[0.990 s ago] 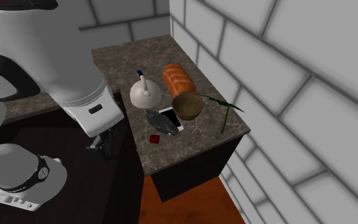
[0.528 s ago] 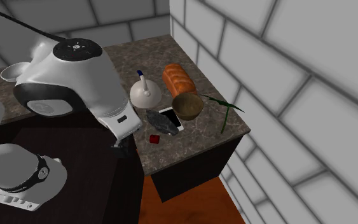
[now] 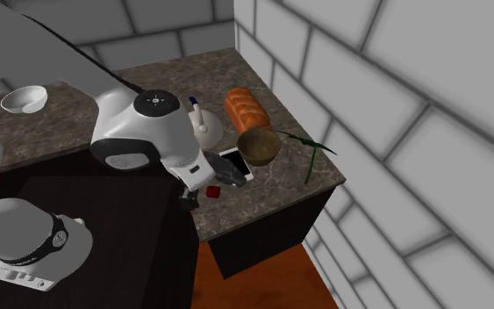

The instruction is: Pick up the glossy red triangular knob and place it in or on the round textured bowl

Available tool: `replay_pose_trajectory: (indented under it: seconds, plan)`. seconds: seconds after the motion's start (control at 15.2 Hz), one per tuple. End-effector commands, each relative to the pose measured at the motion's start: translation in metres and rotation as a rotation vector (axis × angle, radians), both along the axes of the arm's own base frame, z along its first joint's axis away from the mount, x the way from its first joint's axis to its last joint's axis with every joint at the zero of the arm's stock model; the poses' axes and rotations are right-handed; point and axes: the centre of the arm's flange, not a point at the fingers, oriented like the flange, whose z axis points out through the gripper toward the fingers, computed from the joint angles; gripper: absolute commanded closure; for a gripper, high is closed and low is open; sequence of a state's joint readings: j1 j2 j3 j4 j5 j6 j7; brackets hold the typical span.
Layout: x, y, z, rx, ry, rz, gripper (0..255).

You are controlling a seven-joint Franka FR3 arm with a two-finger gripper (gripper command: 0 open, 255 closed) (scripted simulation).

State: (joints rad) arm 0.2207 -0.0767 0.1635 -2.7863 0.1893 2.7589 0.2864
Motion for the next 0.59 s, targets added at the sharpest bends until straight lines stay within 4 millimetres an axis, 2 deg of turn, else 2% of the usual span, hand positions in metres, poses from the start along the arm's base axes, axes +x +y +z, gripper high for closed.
replay_pose_trajectory:
  seconds: [0.0,0.53]
  plan:
    - [0.003,0.011,-0.022,0.011,0.001,-0.002,0]
    - [0.016,0.066,-0.108,0.05,0.012,-0.004,0]
